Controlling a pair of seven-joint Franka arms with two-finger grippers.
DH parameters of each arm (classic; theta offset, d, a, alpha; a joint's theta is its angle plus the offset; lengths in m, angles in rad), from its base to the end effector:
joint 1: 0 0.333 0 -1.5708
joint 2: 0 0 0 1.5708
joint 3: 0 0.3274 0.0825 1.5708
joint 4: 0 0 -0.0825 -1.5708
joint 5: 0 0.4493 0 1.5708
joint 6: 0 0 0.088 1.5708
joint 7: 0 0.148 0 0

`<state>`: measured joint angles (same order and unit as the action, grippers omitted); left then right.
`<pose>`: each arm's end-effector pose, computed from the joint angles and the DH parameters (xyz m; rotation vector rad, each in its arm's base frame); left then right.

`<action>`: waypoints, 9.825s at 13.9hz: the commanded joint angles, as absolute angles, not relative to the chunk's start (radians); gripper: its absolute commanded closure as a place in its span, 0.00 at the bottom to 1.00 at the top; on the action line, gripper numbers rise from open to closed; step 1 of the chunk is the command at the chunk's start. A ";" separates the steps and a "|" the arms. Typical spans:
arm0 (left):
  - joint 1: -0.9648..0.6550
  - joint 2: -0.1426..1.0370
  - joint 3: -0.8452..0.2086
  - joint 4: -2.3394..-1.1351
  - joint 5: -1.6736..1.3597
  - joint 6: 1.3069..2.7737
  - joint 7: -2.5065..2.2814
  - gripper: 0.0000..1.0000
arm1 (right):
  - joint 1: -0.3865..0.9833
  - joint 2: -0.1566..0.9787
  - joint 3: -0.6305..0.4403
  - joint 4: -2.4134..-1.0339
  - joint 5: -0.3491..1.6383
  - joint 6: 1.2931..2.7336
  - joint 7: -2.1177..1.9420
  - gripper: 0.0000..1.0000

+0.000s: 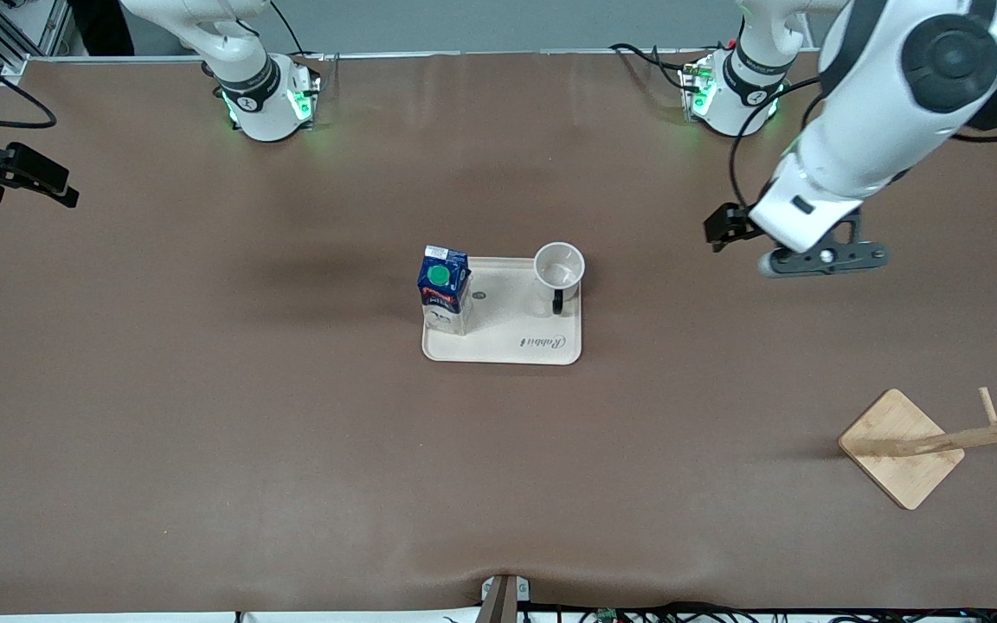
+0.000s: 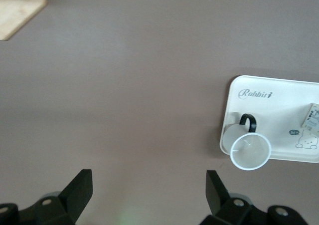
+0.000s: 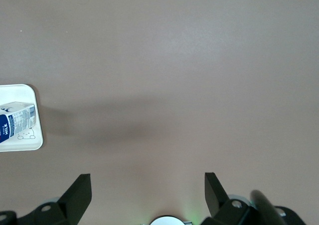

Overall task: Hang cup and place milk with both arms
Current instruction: 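Reach the left gripper to the white mug rim on the tray, then grasp the white mug rim with the left gripper and lift it, then carry the mug to the wooden stand while the right gripper reaches the milk, then grasp the blue milk carton with the right gripper, then hang the mug on the stand peg while the right gripper carries milk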

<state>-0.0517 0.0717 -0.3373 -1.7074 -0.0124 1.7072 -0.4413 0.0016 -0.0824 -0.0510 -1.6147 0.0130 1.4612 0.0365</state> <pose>0.5921 -0.2399 0.4901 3.1326 0.0852 -0.1201 0.5777 -0.0276 0.6119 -3.1192 0.1320 0.1110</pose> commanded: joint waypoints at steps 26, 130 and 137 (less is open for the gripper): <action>-0.382 0.482 -0.410 -1.772 0.101 2.129 -0.971 0.38 | -0.020 -0.025 -0.040 -1.588 0.005 1.453 0.023 0.00; 0.356 0.385 -0.380 -1.546 0.391 2.198 -0.548 0.00 | 0.621 0.417 -0.037 -1.519 0.276 1.797 0.951 1.00; 0.348 0.379 -0.388 -1.546 0.391 2.189 -0.552 0.00 | 0.399 0.391 -0.038 -1.414 0.273 1.554 0.841 1.00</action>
<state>0.3433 0.3822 -0.3797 -1.5541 0.4062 2.1976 -0.5725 0.4733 0.4153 -0.0497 -1.4260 0.2556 1.6172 0.9011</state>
